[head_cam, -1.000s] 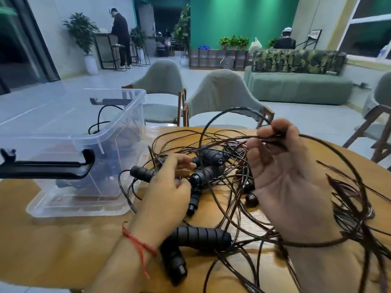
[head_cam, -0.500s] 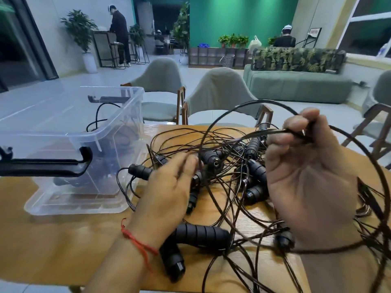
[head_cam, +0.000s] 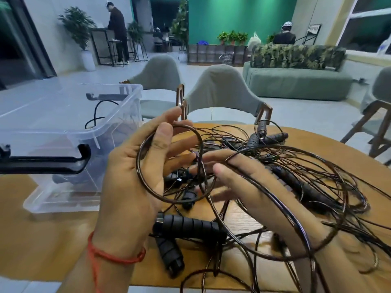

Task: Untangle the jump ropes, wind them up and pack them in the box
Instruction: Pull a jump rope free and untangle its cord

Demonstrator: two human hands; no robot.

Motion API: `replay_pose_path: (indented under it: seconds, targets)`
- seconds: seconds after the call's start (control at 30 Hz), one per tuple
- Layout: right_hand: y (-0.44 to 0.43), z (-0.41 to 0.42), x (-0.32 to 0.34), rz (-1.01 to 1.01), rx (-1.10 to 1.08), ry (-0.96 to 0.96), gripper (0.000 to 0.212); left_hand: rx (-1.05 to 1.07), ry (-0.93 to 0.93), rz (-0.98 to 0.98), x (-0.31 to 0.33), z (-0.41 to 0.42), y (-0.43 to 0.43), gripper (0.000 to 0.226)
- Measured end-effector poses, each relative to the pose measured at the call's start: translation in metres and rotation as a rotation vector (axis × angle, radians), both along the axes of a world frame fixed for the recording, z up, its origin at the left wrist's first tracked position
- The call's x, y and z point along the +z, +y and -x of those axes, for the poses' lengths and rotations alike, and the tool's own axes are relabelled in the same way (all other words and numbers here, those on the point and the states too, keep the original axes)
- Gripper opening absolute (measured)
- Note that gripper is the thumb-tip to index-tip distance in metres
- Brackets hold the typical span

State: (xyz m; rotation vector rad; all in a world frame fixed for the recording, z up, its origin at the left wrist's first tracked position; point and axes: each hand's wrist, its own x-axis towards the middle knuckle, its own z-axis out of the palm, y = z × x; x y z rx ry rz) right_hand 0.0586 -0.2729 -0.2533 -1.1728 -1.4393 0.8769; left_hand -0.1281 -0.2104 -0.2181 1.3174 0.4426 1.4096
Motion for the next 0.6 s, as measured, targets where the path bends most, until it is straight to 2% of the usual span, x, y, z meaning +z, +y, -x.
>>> replay_pose_path:
  seconds: [0.13, 0.27, 0.37, 0.43, 0.47, 0.53, 0.6]
  targets:
    - [-0.007, -0.004, 0.006, 0.042, 0.159, 0.107, 0.026, -0.02, -0.014, 0.065, -0.003, -0.006, 0.002, 0.029]
    - [-0.002, -0.005, -0.001, -0.026, 0.054, -0.064, 0.026, -0.018, 0.01, 0.047, -0.006, -0.006, 0.003, 0.027]
    - [0.004, 0.003, -0.003, -0.038, -0.047, 0.056, 0.02, -0.048, -0.007, 0.053, -0.005, -0.007, 0.001, 0.029]
    - [0.005, 0.003, -0.002, -0.046, -0.141, 0.156, 0.024, -0.074, -0.037, 0.079, -0.001, -0.007, -0.001, 0.03]
    - [0.004, 0.001, -0.001, -0.027, -0.147, 0.143, 0.028, -0.084, -0.044, 0.081, 0.0, -0.007, -0.002, 0.03]
    - [0.002, -0.002, -0.001, 0.075, -0.028, 0.063, 0.032, -0.107, -0.054, 0.065, 0.001, -0.006, -0.006, 0.03]
    - [0.0, 0.0, -0.003, 0.145, 0.11, 0.053, 0.024, -0.096, -0.048, 0.029, 0.0, -0.008, -0.01, 0.03]
